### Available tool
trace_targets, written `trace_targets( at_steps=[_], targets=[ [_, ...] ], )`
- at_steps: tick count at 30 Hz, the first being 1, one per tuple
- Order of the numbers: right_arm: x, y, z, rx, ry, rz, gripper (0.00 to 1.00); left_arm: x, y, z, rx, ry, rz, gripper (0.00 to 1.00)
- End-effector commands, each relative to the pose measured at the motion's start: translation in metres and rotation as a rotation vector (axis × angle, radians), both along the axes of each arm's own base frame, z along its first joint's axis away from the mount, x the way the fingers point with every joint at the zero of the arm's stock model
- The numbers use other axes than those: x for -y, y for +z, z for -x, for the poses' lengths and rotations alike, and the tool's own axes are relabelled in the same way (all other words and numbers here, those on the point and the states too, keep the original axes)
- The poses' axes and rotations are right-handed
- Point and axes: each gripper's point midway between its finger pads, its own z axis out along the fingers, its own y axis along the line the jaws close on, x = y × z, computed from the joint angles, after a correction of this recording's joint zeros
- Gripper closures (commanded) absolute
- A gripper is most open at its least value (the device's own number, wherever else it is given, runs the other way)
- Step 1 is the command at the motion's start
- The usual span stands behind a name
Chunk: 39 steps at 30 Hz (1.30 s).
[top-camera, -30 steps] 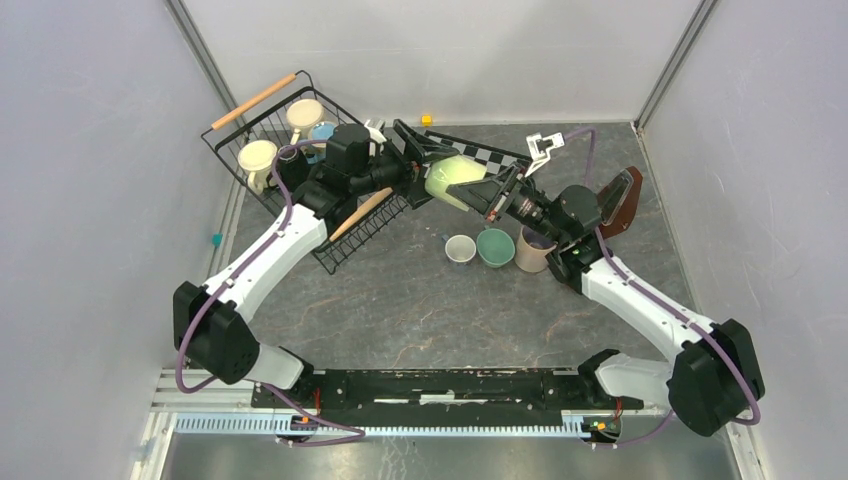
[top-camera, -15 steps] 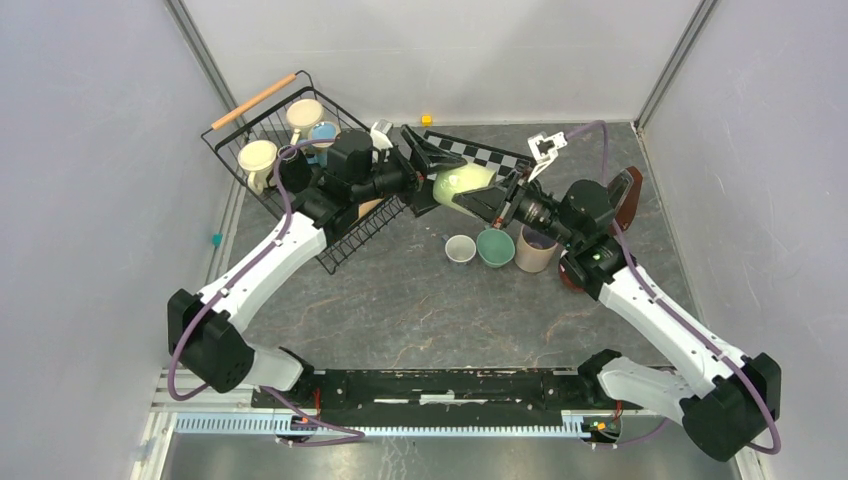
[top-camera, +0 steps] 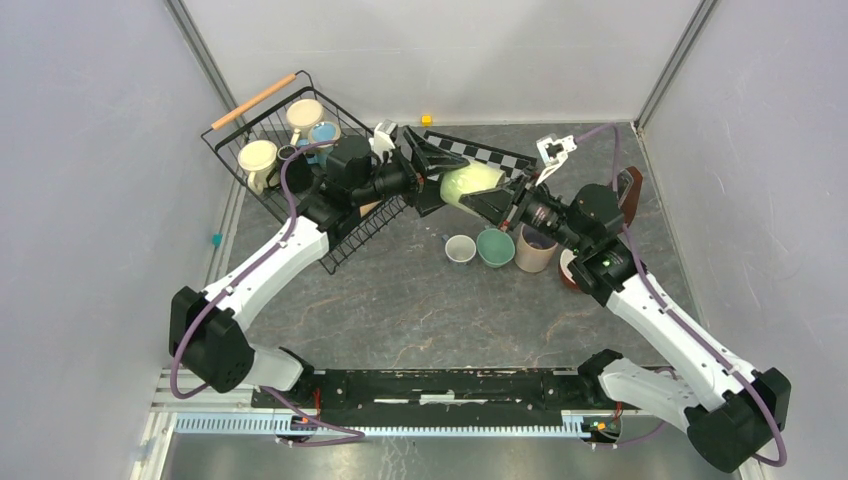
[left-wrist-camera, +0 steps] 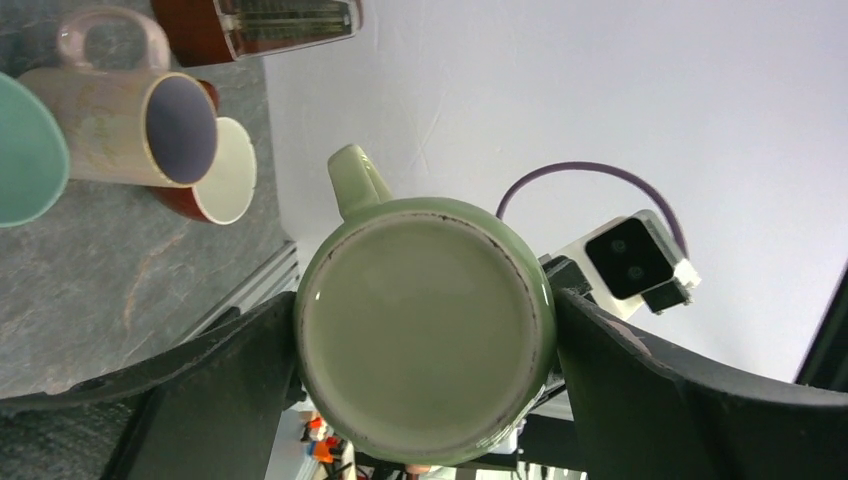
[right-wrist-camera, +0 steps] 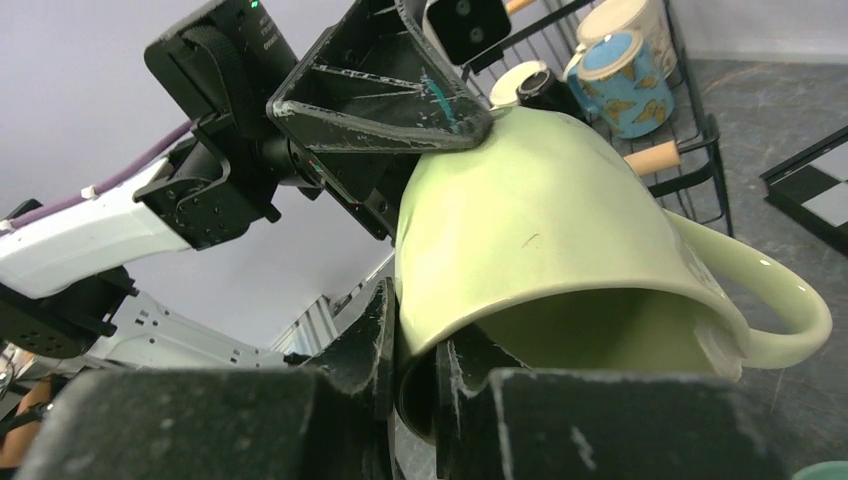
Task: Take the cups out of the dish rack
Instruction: Place the cup at the center of the board.
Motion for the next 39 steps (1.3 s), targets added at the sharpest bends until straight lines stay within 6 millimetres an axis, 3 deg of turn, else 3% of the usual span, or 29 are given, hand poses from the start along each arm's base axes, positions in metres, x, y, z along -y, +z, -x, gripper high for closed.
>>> trace_targets(
  at_steps=[1,6,15,20,27,34,39],
  targets=[
    [0.023,0.044,-0.007,0.146,-0.121,-0.059,1.00,-0.007,0.050,0.002,0.096,-0.009,0.156,0.00],
    [0.023,0.044,-0.006,0.144,-0.119,-0.058,1.00,-0.007,0.050,-0.002,0.083,-0.006,0.174,0.00],
    [0.038,0.037,-0.003,0.114,-0.184,0.014,1.00,-0.009,0.024,-0.011,0.068,0.011,0.090,0.00],
    [0.044,0.029,0.001,0.070,-0.197,0.056,1.00,-0.014,0.007,-0.014,0.072,0.031,-0.041,0.00],
    [0.055,-0.036,0.011,-0.121,-0.216,0.276,1.00,-0.041,-0.012,0.000,0.141,0.082,-0.271,0.00],
    [0.069,-0.116,0.040,-0.263,-0.197,0.511,1.00,-0.068,-0.035,0.042,0.216,0.071,-0.451,0.00],
    [0.060,-0.156,0.056,-0.315,-0.178,0.624,1.00,-0.089,-0.042,0.057,0.252,0.099,-0.536,0.00]
  ],
)
